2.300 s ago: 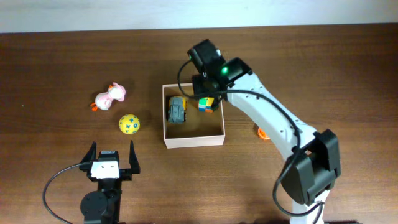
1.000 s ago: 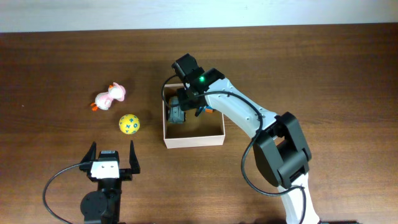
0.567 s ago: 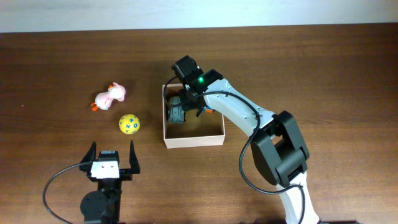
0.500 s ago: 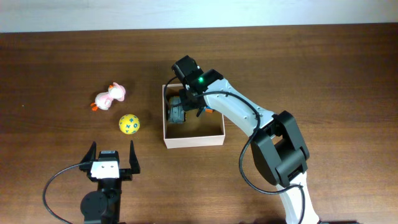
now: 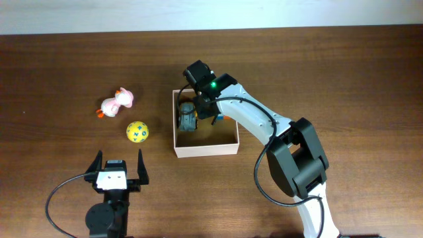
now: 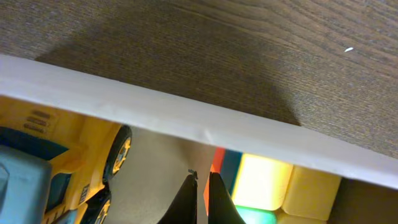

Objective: Pack container
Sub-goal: 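Open the right gripper and push the cube into the box corner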

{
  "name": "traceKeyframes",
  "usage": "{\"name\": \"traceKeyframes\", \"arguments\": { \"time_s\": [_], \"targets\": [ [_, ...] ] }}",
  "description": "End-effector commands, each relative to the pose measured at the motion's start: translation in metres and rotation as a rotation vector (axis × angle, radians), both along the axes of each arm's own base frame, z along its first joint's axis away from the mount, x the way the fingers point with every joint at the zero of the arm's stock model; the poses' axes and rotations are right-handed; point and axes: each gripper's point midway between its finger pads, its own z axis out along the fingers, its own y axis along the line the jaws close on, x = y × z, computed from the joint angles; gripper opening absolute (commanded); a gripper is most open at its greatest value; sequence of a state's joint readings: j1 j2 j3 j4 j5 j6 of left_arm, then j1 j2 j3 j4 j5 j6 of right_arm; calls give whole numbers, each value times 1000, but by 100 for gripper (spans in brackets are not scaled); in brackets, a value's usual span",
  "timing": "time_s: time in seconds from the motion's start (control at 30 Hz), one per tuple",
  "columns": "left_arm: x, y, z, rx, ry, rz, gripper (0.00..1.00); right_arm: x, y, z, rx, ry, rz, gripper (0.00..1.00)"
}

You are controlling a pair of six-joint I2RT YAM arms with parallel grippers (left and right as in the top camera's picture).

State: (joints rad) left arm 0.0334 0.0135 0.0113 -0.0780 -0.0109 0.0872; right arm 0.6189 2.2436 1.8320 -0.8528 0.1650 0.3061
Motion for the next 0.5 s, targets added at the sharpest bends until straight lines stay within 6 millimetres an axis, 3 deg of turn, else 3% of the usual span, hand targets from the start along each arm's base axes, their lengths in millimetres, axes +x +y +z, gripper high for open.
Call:
{"name": "traceKeyframes", "arguments": {
  "time_s": [0.0, 0.3, 0.47],
  "targets": [
    [0, 0, -1, 15, 0, -5, 99, -2, -4, -4, -39, -6, 11, 4],
    [0, 0, -1, 15, 0, -5, 99, 3, -19, -6, -51, 8, -13, 4],
    [0, 0, -1, 15, 0, -5, 99, 6, -17, -5, -55, -3, 28, 4]
  ]
}}
